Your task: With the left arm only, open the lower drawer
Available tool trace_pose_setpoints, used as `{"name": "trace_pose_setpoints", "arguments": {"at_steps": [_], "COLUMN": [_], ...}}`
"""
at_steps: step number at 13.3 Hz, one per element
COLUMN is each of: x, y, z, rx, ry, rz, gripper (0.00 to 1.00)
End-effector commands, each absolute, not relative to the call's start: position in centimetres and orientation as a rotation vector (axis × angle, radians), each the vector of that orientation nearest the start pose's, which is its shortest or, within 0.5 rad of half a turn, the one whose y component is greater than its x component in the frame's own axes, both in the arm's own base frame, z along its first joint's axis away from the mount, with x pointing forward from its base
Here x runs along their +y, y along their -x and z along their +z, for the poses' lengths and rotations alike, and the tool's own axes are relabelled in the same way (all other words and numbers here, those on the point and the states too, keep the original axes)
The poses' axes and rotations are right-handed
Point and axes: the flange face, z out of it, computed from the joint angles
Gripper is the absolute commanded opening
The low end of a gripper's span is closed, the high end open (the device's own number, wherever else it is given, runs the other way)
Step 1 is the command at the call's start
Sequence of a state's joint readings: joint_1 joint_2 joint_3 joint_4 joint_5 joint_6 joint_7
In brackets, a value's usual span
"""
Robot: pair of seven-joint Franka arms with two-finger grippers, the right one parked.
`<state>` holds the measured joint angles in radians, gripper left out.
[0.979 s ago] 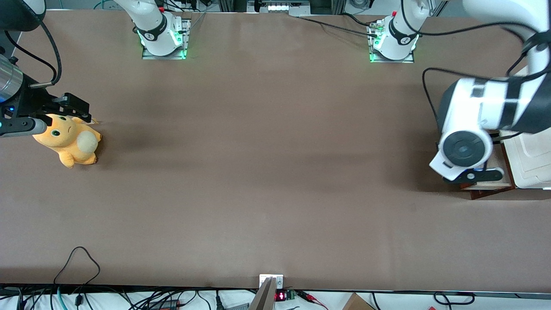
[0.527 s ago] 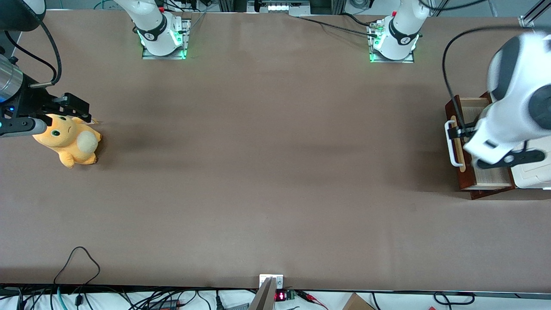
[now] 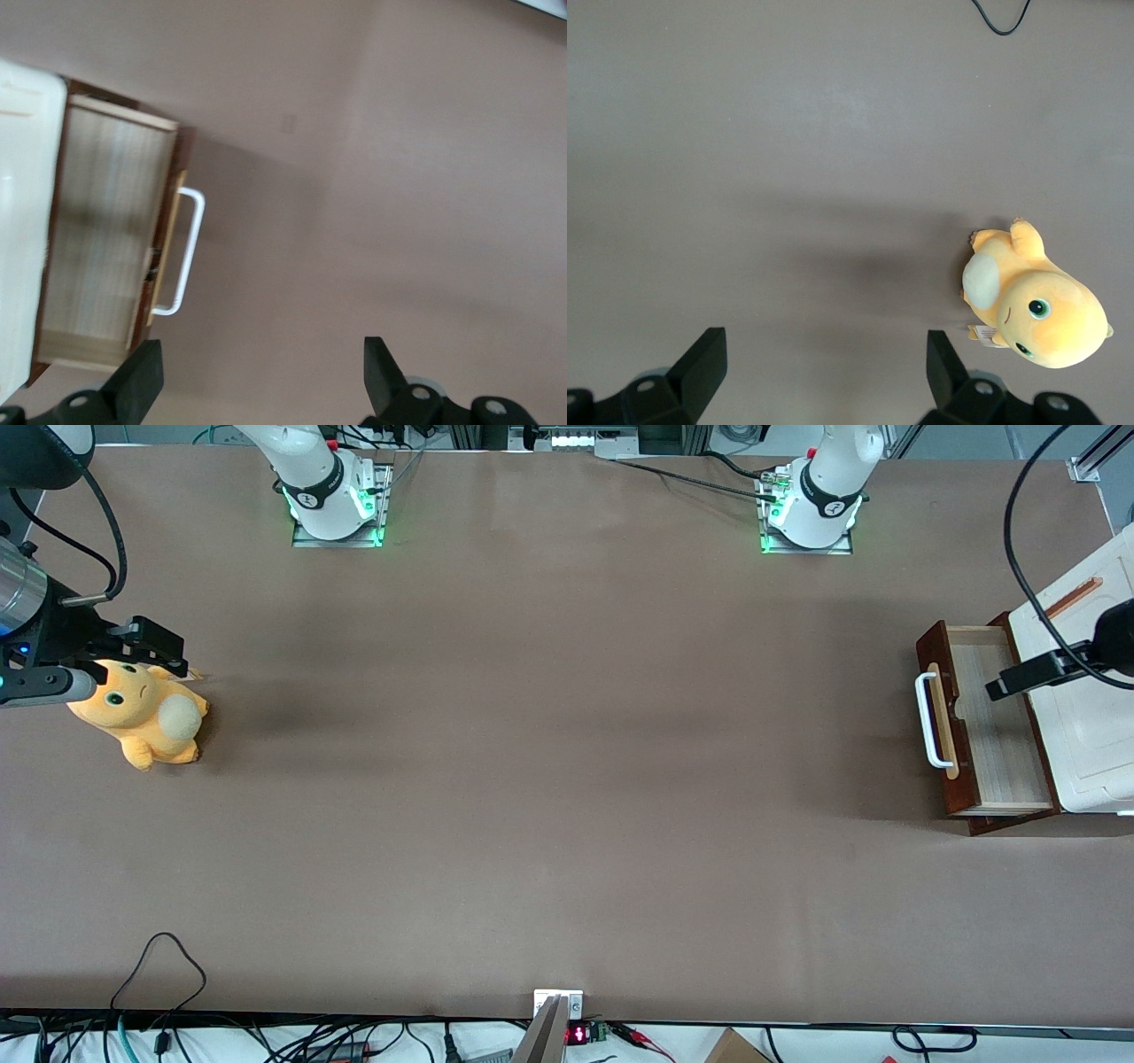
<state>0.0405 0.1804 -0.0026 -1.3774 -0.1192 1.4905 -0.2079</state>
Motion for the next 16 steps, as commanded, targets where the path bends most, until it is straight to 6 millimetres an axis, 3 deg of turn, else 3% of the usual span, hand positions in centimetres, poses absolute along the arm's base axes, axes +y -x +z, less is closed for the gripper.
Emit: {"name": "trace_pose_setpoints", "arguments": {"at_steps": [1, 3, 6, 12, 14, 16], "x": [-4.6, -5.7, -5.2, -3.6, -3.1, -3.0], "y": [-58.9, -57.9, -57.5, -55.1, -54.5, -54.4], "z": [60.7, 60.3, 60.7, 59.4, 60.3, 61.4], "rx": [-0.113, 0.031, -0.036, -0.044, 0.1, 0.078], "ry": [3.209, 3.174, 3.182, 3.187, 3.187, 3.188], "rz": [0.108, 0.129, 0.124, 0.056, 0.074, 0.07], "gripper": [1.0, 1.0, 1.0, 1.0, 1.0, 1.0]}}
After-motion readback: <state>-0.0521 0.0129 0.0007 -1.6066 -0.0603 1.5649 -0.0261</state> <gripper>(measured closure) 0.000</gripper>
